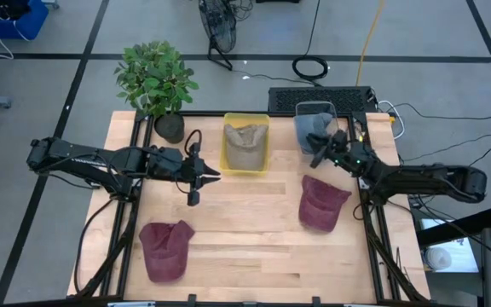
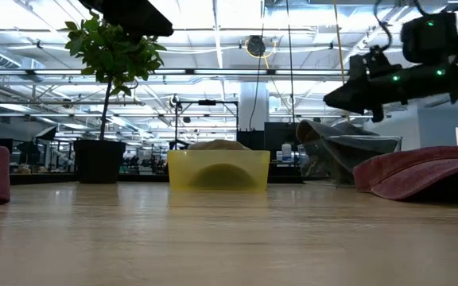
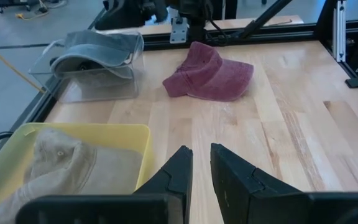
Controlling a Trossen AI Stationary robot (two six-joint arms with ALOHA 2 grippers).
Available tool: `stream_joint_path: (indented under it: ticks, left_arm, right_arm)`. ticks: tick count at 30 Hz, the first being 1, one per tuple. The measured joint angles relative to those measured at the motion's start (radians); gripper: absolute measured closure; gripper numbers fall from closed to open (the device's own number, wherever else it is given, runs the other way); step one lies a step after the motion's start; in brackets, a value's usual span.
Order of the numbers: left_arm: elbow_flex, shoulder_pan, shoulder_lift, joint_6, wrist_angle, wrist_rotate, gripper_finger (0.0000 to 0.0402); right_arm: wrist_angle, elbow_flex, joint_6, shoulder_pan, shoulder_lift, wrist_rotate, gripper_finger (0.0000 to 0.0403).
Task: Pick & Place hat
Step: Put the blue cap into the transparent bin
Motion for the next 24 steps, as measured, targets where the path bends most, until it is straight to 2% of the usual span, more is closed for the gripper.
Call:
stream_joint_path:
  ticks: [5,11,18,24]
  left_arm:
    - [0.000,0.002,0.000,0.015,0.008,-0.003,0.0337]
    - [0.000,0.015,0.000,0.019,0.022,-0.011,0.0337]
    - [0.000,0.015,0.000,0.012,0.019,-0.011,0.0337]
    - [0.000,0.015,0.000,0.011,0.018,-0.010,0.0337]
  right_arm:
    - [-0.223,0.141,-0.145,0.112,0.022,0.134,0.0321]
    - [-0.441,0.316,-0.243,0.201,0.092,0.301,0.0271]
    - [-0.484,0.442,-0.283,0.236,0.268,0.444,0.0220]
    - [-0.488,0.523,-0.333,0.235,0.455,0.595,0.0216]
